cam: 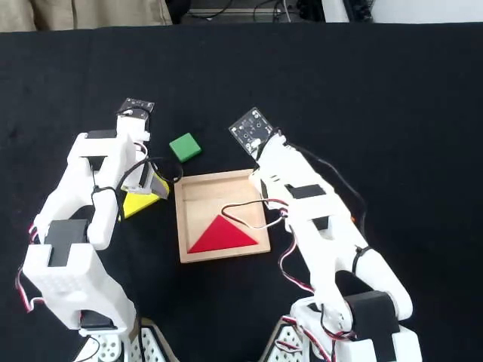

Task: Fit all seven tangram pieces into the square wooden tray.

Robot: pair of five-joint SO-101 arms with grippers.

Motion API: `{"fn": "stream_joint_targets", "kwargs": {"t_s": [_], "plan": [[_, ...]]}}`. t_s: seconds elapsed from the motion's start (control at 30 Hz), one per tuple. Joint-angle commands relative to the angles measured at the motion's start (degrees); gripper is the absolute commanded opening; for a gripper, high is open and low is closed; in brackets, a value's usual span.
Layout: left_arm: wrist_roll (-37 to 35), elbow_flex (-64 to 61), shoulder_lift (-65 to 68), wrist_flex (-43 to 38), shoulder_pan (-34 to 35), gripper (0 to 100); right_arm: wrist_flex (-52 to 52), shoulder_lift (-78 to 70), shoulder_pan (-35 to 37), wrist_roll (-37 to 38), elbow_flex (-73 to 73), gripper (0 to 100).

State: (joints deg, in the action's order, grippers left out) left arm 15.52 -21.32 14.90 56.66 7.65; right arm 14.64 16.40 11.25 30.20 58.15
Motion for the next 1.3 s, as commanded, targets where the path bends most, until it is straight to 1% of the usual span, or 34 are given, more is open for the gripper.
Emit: {"fn": "stream_joint_targets", "kwargs": {"t_s": [0.0,0.4,0.67,0.77,0.9,1.03,1.17,1.27], "plan": [[0.5,1.9,0.1,-0.4,-0.3,24,-1.1,0.1,1.1,0.4,-1.6,1.1],[0.5,1.5,-0.4,-0.1,-0.7,23,-1.1,0.1,1.1,0.4,-1.6,1.1],[0.1,7.3,-0.4,9.2,-1.9,23,-1.1,0.1,1.1,0.4,-1.6,1.1],[-3.9,8.7,-0.4,10.6,-3.1,23,-1.1,0.1,1.1,0.4,-1.6,1.1],[-6.2,11.8,-0.4,14.1,-3.5,23,-1.1,0.1,0.9,0.4,-1.7,1.1],[-11.2,16.3,-2.2,21.5,-3.7,23,-1.1,0.1,0.8,0.4,-1.8,1.1],[-18.9,18.5,-7.3,27.5,-7.8,23,-1.3,0.6,-1.8,0.4,-2.2,1.1],[-22.7,15.4,-10.2,26.8,-12.9,24,-4.2,0.5,-4.1,-0.1,-2.1,1.1]]}}
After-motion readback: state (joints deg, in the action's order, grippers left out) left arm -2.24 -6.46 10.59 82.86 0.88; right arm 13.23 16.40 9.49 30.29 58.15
